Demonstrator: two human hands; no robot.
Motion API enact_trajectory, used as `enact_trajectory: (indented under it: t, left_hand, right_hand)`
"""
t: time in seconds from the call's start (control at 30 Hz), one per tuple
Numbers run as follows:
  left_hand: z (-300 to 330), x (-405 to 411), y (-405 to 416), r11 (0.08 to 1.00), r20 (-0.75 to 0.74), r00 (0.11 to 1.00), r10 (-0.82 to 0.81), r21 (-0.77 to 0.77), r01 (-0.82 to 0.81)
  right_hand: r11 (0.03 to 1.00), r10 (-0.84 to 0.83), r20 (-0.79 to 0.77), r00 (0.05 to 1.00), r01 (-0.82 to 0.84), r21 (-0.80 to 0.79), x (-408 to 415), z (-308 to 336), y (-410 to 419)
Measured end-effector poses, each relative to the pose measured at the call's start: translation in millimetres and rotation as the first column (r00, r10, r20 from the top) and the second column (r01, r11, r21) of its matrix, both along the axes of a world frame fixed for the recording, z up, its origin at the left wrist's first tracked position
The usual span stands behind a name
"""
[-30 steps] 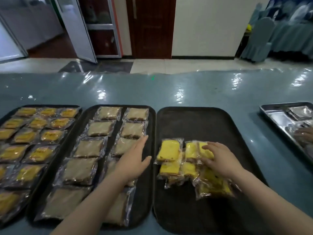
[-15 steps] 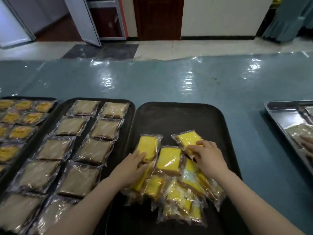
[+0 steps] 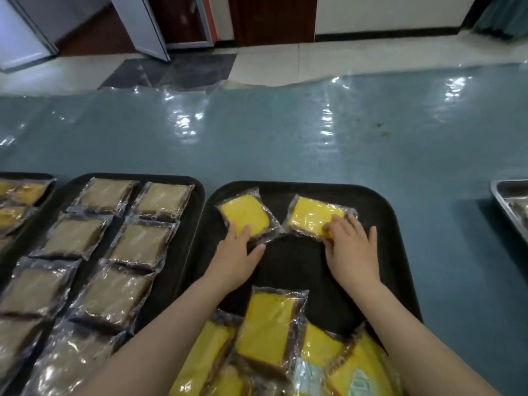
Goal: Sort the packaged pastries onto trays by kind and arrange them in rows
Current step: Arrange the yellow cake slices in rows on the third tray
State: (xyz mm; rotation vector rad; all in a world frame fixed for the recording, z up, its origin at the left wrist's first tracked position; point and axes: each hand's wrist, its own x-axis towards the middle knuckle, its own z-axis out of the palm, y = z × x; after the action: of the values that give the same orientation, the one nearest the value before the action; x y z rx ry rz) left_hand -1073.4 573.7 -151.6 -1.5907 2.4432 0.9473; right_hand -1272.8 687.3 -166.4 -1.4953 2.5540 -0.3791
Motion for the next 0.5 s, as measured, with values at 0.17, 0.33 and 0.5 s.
enact_trajectory:
  t: [0.17,0.33,0.5]
  left_hand:
    - [-3,-15,-6,0.974,-0.264,0.964,-0.01,-0.223,-0.051]
    - [-16,-7,-19,0.888,0.03,0.964,-0.263,-0.384,0.254]
    - [-22,-8,-18,0.905,0.178,0.942,-0.286,-0.272,0.326]
  right_hand:
    - [0.99,0.136,-0.065,0.989,-0.138,-0.035,-9,-9,-3]
    - [0.998,0.061,-0.094,0.994,-0.06,0.008,-11,-15,3]
    - [1.0,0.023,-0.086,0.996,-0.022,0.015,-10,-19,2]
